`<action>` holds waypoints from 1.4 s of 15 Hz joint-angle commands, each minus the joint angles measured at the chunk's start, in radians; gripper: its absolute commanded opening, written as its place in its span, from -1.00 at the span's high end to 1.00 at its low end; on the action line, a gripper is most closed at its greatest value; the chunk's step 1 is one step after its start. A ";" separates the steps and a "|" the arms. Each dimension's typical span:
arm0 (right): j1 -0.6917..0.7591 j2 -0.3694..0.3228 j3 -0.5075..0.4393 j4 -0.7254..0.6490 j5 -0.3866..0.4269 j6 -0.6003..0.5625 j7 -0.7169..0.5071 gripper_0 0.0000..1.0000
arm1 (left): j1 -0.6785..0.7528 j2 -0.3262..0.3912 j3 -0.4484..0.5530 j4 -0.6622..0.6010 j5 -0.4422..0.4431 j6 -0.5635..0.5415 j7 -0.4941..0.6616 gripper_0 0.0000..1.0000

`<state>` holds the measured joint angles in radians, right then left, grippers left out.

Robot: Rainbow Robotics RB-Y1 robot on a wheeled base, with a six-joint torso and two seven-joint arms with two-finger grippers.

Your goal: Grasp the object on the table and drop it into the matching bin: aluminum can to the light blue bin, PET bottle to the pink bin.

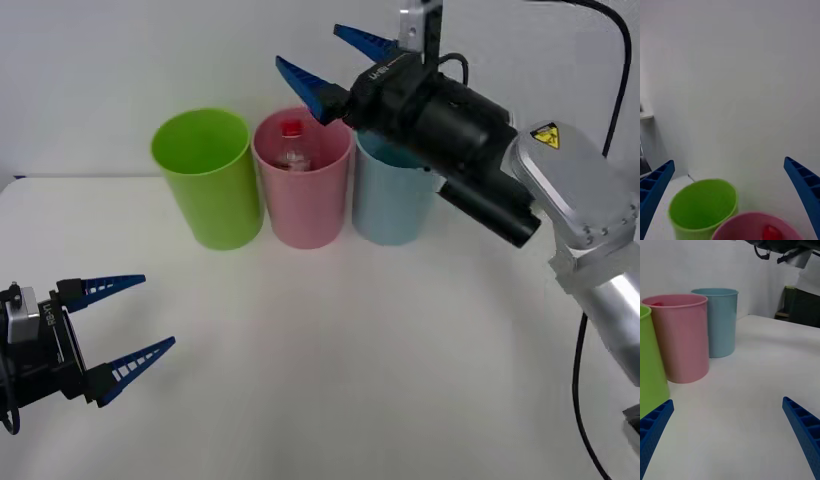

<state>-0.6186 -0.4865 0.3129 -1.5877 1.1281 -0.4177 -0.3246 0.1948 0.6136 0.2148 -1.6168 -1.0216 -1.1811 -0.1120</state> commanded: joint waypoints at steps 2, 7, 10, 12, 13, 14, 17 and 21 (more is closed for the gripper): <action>0.212 -0.124 -0.028 -0.236 -0.056 -0.013 0.004 -1.00 | 0.000 0.000 0.000 0.000 0.000 0.000 0.000 -1.00; 0.487 -0.069 -0.248 -0.357 0.004 -0.250 0.012 -1.00 | 0.000 0.000 0.000 0.000 0.000 0.000 0.000 -1.00; 0.663 -0.010 -0.382 -0.436 0.059 -0.378 0.006 -1.00 | 0.000 0.000 0.000 0.000 0.000 0.000 0.000 -1.00; 0.787 0.005 -0.434 -0.492 0.067 -0.411 0.007 -1.00 | 0.000 0.000 0.000 0.000 0.000 0.000 0.000 -1.00; 0.847 0.005 -0.448 -0.517 0.067 -0.411 0.010 -1.00 | 0.000 0.000 0.000 0.000 0.000 0.000 0.000 -1.00; 0.896 0.003 -0.452 -0.534 0.067 -0.412 0.012 -1.00 | 0.000 0.000 0.000 0.000 0.000 0.000 0.000 -1.00; 1.011 0.003 -0.472 -0.548 0.079 -0.412 0.019 -1.00 | 0.000 0.000 0.000 0.000 0.000 0.000 0.000 -1.00; 1.079 0.014 -0.558 -0.531 0.124 -0.492 0.007 -1.00 | 0.000 0.000 0.000 0.000 0.000 0.000 0.000 -1.00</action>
<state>0.4491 -0.4768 -0.2272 -2.1259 1.2443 -0.8857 -0.3157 0.1948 0.6136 0.2147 -1.6168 -1.0216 -1.1812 -0.1120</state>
